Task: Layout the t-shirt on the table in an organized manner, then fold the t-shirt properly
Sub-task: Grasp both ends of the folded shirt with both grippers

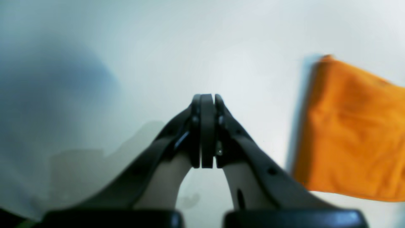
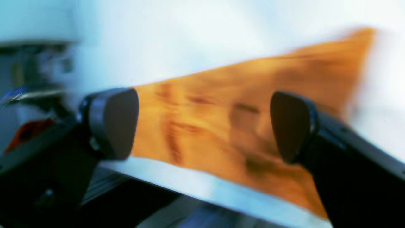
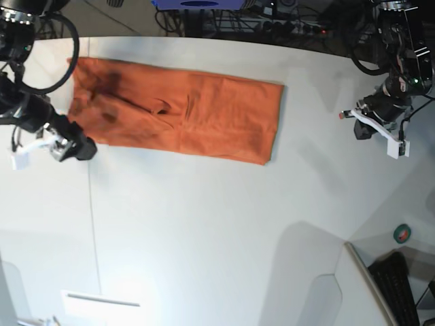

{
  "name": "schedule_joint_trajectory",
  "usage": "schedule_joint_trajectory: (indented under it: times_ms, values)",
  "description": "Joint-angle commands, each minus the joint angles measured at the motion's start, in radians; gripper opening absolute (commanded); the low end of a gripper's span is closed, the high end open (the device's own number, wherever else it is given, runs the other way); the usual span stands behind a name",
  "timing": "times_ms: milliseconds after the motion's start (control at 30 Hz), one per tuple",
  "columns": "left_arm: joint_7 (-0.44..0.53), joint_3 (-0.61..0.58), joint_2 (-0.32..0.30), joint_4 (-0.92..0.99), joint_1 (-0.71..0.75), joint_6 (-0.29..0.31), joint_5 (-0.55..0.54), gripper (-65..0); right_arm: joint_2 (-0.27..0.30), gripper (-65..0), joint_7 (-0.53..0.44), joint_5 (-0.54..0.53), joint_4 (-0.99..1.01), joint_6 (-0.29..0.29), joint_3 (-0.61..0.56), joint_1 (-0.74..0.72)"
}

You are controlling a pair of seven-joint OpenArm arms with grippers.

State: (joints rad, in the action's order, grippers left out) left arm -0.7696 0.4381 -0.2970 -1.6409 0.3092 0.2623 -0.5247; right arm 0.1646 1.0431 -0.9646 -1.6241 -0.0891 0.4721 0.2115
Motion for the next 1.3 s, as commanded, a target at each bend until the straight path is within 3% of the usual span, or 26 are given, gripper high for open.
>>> schedule_joint_trajectory:
  times_ms: [0, 133, 300, 433, 500, 567, 667, 867, 1067, 1267]
  values:
    - [0.019, 0.003, -0.017, -0.015, -0.005, 0.009, -0.013, -65.0, 0.019, -1.8, 0.003, -0.024, 0.020, -0.030, 0.014, -0.011]
    - [0.019, 0.003, -0.031, -0.006, -0.011, 0.009, -0.010, -65.0, 0.082, -1.8, -0.008, -0.003, 0.169, -0.080, 0.012, -0.011]
    - [0.020, 0.040, -0.031, 0.159, -0.068, 0.033, -0.012, -62.7, 0.105, -1.8, -0.033, 0.037, 0.246, -0.156, 0.010, -0.008]
    - [0.020, 0.081, -0.031, 0.268, -0.094, 0.234, -0.012, -49.0, 0.099, -1.7, -0.060, 0.155, 0.278, -0.173, 0.010, -0.008]
    - [0.020, 0.094, -0.028, 0.270, -0.091, 0.308, -0.007, -48.5, 0.092, -1.7, -0.057, 0.155, 0.301, -0.240, 0.009, -0.008]
    - [0.020, 0.090, -0.026, 0.272, -0.089, 0.311, -0.007, -50.0, 0.092, -1.7, -0.056, 0.157, 0.313, -0.306, 0.009, -0.008]
    - [0.020, 0.089, -0.023, 0.281, -0.094, 0.311, -0.007, -65.0, 0.083, -1.7, -0.056, 0.157, 0.327, -0.326, 0.006, -0.008]
    - [0.020, 0.089, 0.020, 0.299, -0.109, 0.308, -0.004, -65.0, 0.063, -1.7, -0.063, 0.149, 0.325, -0.328, -0.112, -0.011]
    - [0.020, 0.089, 0.061, 0.293, -0.110, 0.308, 0.122, -65.0, 0.045, -1.7, -0.054, 0.135, 0.327, -0.328, -0.048, -0.027]
    - [0.020, 0.084, 0.072, 0.295, -0.112, 0.308, 0.148, -65.0, 0.042, -1.8, -0.063, 0.141, 0.330, -0.329, -0.120, -0.022]
